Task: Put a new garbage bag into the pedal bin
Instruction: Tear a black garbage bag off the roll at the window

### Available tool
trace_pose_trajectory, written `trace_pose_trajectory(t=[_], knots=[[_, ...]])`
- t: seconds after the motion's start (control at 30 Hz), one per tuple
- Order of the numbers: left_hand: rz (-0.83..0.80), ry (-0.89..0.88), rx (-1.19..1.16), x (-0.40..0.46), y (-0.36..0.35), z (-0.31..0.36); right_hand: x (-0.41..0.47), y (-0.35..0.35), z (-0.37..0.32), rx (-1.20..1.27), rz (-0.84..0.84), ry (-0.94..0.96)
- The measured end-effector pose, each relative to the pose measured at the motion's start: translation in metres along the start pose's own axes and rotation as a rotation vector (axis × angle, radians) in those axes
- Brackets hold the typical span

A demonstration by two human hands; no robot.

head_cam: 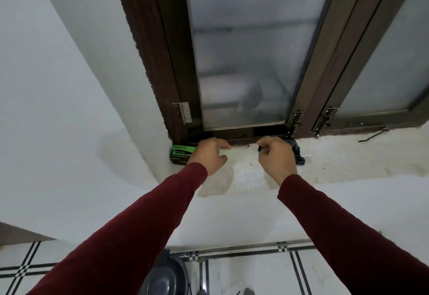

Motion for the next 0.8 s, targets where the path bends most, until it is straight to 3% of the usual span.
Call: trace_pose_trajectory(t=[0.13,0.23,0.3,0.43,0.57,0.67,0.8], knots=[[-0.098,-0.030,-0.091,0.020,-0.027,0.034,0.005,0.020,0.042,-0.514,-0.131,-0.147],[-0.146,-0.031,-0.070,0.032,-0.044,0.051,0.008,0.015,0.063,-0.571,-0.255,-0.161],[-0.157,-0.025,-0.092,0.038,-0.051,0.058,0.010,0.015,0.071,-0.400,-0.268,-0.152],[-0.188,0.010,-0.290,0.041,-0.064,0.071,0.006,0.028,0.078,0.327,-0.226,-0.231],[-0.263,-0.102,-0.443,0.041,-0.069,0.096,-0.003,0.042,0.072,0.919,-0.394,-0.255],[-0.313,-0.070,-0.497,0.038,-0.067,0.104,-0.004,0.056,0.072,1.096,-0.385,-0.235],[-0.194,-0.037,-0.591,0.029,-0.063,0.119,-0.010,0.070,0.075,1.161,-0.277,-0.279]])
Point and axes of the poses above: each hand's wrist, its own x-axis towards the middle knuckle, its own y-axis out of the back of the hand, z = x × y, the point moved 6 cm from there along x, towards the middle knuckle, and after that the axes turned 10 degrees about -z, right-handed, at the moved point
